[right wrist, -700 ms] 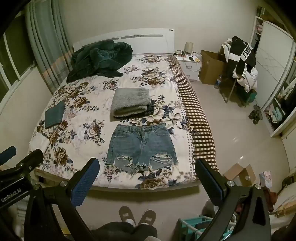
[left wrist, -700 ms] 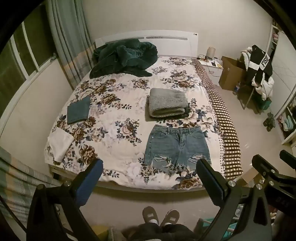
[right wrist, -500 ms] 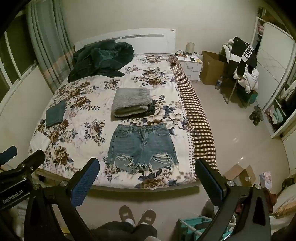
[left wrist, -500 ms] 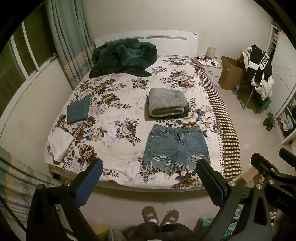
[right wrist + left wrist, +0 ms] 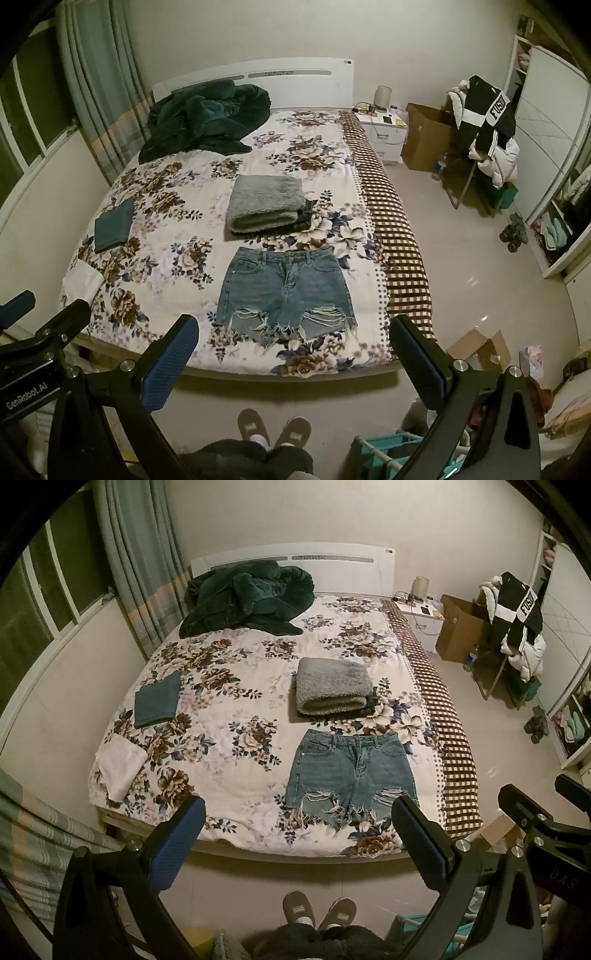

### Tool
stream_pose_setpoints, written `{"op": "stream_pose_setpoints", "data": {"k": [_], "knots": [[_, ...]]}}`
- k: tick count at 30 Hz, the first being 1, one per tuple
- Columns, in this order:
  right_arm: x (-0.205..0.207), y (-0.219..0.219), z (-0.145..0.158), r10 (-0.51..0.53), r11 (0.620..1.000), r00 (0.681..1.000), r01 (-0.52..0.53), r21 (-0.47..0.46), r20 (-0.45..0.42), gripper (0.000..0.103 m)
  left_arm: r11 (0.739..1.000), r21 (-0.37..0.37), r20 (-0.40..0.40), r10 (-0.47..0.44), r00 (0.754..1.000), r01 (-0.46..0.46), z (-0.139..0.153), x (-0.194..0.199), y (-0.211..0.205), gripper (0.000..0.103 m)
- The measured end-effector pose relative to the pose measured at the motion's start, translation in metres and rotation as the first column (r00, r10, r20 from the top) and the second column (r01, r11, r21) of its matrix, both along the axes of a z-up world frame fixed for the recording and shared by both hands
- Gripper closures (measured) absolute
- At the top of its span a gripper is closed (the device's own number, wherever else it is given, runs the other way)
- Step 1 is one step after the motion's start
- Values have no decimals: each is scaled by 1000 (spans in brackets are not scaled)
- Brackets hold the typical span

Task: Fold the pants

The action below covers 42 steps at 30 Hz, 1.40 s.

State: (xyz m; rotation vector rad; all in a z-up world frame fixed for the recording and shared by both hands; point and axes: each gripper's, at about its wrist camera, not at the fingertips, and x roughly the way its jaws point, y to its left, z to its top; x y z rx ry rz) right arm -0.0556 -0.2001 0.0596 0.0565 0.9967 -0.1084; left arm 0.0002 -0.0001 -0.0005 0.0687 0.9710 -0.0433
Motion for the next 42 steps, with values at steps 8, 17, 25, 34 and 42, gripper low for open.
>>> {"op": "stream_pose_setpoints", "data": {"k": [8, 17, 25, 34, 42], "knots": [[0, 0, 0, 0, 1000, 1000, 0, 0, 0, 0, 1000, -3, 2, 1, 1000, -1, 0, 0, 0, 0], [0, 0, 0, 1, 1000, 1000, -1, -2, 2, 0, 1000, -3, 4, -1, 1000, 1, 0, 0, 0, 0], [0, 0, 0, 1, 1000, 1000, -1, 1, 3, 0, 1000, -4, 5, 1, 1000, -1, 0, 0, 0, 0], [0, 0, 0, 4, 1000, 1000, -4, 3, 3, 0, 1000, -4, 9, 1, 1000, -1, 0, 0, 0, 0], [0, 0, 0, 3, 1000, 1000, -3, 3, 4, 0, 1000, -3, 11, 0, 1000, 0, 0, 0, 0, 0]]}}
